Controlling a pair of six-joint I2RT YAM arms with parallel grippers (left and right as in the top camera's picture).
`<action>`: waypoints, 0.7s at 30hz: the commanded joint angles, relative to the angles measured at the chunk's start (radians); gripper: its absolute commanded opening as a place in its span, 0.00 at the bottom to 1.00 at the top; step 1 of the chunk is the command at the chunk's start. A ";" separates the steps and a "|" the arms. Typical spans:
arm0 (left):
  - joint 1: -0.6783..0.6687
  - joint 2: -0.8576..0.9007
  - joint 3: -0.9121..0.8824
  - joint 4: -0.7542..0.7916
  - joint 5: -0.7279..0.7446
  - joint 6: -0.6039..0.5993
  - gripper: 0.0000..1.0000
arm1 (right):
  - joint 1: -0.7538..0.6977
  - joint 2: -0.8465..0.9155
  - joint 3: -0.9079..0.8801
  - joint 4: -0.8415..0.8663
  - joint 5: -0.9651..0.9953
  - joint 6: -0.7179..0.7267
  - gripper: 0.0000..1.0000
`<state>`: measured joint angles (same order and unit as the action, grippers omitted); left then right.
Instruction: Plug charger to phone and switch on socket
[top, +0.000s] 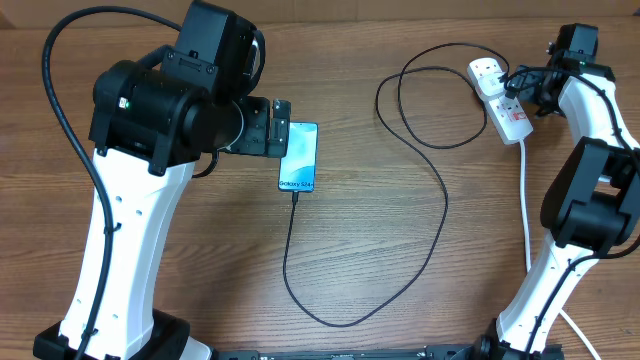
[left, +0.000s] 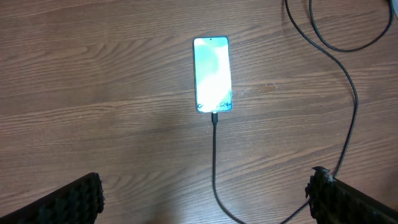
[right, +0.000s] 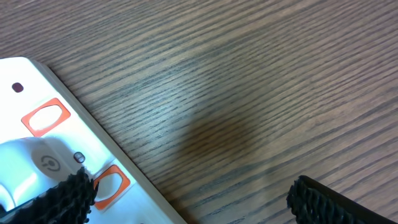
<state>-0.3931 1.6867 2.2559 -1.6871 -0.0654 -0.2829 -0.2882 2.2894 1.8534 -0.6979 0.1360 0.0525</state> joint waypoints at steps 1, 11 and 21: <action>0.000 0.002 -0.004 -0.001 -0.020 -0.013 1.00 | -0.003 0.023 0.018 0.001 -0.011 0.012 1.00; 0.000 0.002 -0.004 -0.001 -0.020 -0.013 1.00 | -0.003 0.027 0.018 -0.010 -0.011 0.012 1.00; 0.000 0.002 -0.004 -0.001 -0.019 -0.013 1.00 | -0.003 0.028 0.018 -0.006 -0.043 0.011 1.00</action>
<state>-0.3931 1.6867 2.2559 -1.6871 -0.0654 -0.2829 -0.2939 2.3013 1.8534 -0.7097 0.1074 0.0563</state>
